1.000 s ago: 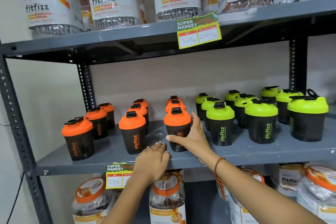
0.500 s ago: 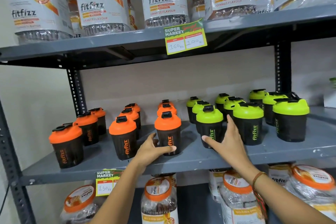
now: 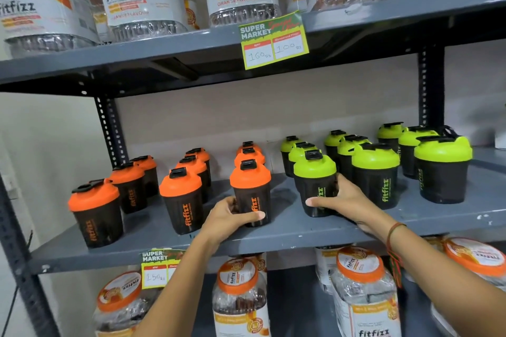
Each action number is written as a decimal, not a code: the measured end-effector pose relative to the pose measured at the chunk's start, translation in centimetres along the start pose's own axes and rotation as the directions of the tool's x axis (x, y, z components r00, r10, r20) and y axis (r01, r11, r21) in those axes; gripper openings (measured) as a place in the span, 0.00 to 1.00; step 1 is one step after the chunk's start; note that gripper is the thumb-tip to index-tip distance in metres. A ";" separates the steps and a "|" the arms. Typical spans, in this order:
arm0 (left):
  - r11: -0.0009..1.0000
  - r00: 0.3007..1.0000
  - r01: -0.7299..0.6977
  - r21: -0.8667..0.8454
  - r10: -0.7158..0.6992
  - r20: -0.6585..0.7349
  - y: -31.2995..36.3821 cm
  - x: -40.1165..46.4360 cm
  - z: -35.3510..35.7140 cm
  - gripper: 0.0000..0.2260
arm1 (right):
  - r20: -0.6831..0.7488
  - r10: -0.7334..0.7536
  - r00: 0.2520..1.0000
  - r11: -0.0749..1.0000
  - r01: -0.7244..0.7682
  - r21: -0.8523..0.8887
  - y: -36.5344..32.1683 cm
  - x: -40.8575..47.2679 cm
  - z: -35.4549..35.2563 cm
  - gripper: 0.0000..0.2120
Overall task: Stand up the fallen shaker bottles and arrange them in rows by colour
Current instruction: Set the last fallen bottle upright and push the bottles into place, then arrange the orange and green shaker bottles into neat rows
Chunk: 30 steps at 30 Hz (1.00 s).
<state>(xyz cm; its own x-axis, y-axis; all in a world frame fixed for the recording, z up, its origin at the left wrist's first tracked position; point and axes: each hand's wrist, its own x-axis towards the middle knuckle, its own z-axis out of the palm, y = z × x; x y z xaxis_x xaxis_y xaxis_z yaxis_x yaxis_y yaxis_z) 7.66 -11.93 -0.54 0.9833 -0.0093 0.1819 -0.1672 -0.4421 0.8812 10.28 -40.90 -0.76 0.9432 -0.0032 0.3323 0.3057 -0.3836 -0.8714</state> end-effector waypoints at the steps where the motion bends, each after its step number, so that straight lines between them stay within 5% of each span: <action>1: 1.000 1.000 -0.001 0.008 0.001 -0.009 0.0 -0.1 0.1 0.37 | 0.028 -0.007 1.000 1.000 0.007 0.016 0.1 -0.1 -0.1 0.37; 8: 0.998 0.997 -0.023 0.065 0.028 -0.070 0.1 -0.4 0.3 0.37 | 0.134 -0.013 0.991 0.997 0.003 0.072 0.2 -0.6 -1.3 0.35; 20: 0.997 0.995 -0.048 0.054 0.052 -0.090 -0.2 -0.4 0.0 0.34 | 0.035 -0.071 0.997 0.996 0.073 -0.053 0.3 -1.0 -1.1 0.40; 26: 0.993 0.995 -0.063 0.100 0.070 -0.077 -0.4 -0.7 0.0 0.41 | 0.034 -0.065 0.997 0.995 0.068 -0.078 0.1 -1.1 -1.3 0.42; 28: 0.991 0.984 -0.093 0.093 0.106 -0.144 -0.1 -1.3 0.1 0.45 | 0.029 -0.059 0.998 0.996 0.061 -0.067 -0.1 -1.4 -1.5 0.44; 30: 0.979 0.910 -0.202 0.032 0.200 -0.363 0.1 -2.6 0.6 0.40 | 0.019 -0.061 0.998 0.998 0.062 -0.026 -0.2 -2.1 -1.8 0.44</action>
<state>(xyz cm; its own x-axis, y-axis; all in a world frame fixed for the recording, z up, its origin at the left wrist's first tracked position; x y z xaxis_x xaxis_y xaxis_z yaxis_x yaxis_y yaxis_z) 5.09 -12.49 -1.17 0.8349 0.2289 0.5005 -0.3604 -0.4599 0.8115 8.01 -42.49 -0.68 0.9250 0.0381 0.3781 0.3599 -0.4072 -0.8394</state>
